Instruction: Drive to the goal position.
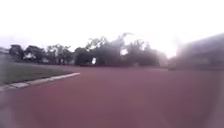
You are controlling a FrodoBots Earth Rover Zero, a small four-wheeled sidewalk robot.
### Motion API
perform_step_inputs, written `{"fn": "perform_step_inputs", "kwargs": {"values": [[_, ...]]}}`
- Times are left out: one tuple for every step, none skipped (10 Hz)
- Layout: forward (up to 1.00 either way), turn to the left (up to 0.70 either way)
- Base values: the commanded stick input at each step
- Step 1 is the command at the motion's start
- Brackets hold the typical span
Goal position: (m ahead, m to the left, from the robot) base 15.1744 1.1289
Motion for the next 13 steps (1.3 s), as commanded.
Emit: {"fn": "perform_step_inputs", "kwargs": {"values": [[0.70,-0.07],[0.70,-0.28],[0.70,-0.28],[0.70,-0.17],[0.70,-0.05],[0.70,-0.02],[0.70,0.00],[0.70,0.00],[0.70,0.00],[0.70,0.00],[0.70,0.00],[0.70,0.00],[0.70,-0.08]]}}
